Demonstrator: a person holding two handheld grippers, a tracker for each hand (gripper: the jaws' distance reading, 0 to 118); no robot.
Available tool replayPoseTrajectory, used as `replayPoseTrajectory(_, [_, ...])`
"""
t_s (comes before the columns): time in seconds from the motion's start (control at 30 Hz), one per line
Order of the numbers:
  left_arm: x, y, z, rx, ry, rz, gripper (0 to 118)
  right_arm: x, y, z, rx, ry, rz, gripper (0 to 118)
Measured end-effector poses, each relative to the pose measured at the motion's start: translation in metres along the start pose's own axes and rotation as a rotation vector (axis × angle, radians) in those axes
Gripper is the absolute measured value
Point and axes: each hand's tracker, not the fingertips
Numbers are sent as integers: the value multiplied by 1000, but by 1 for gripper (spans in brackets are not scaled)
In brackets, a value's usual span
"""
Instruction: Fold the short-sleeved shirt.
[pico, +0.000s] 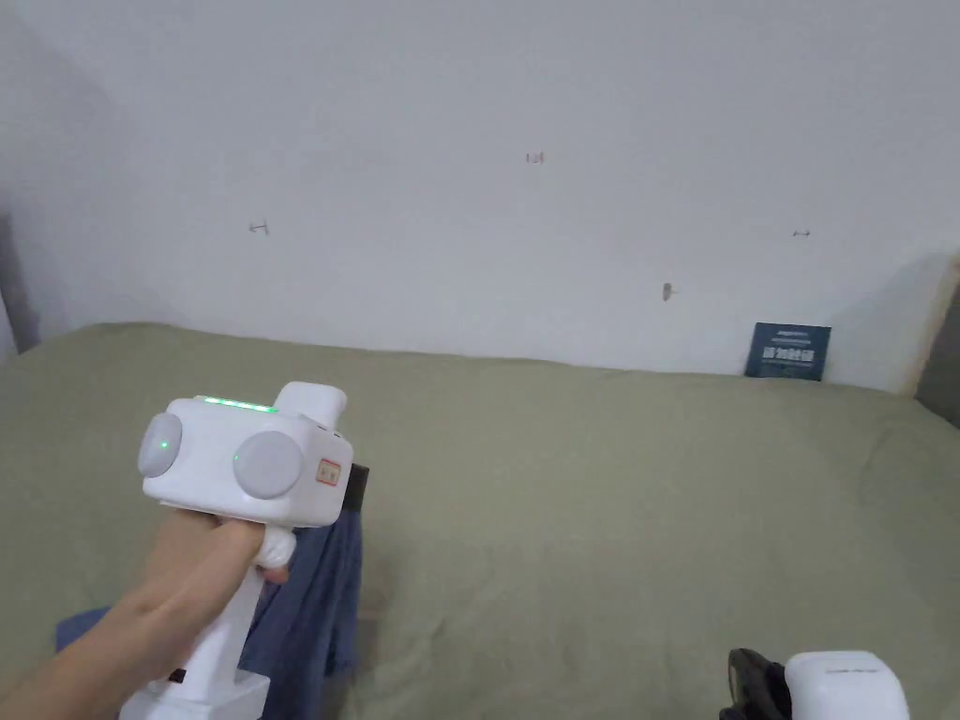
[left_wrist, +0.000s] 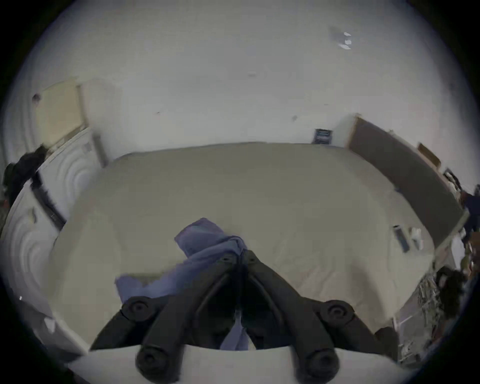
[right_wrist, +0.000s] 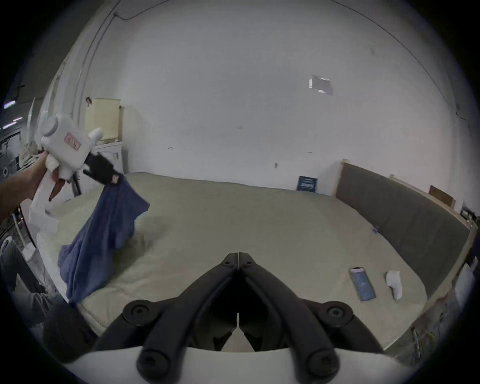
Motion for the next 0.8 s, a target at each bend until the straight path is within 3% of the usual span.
replayPoseTrajectory(0.23, [144,33,-50,-10,-270,-85,1,47,-11,7,-30,-117,-37,0])
replayPoseTrajectory(0.4, [210,16,-117,-111,-336,-136,1,66,-21,-10,-77,-162,-49,0])
replayPoseTrajectory(0.6, [225,-50,-210,-329,-292,-108,1,75,-41,-44,-153,-158,-57,0])
replayPoseTrajectory(0.8, [210,-74,-233,-349,-288,-64,3,77,-55,-65,-189,-143,-58,0])
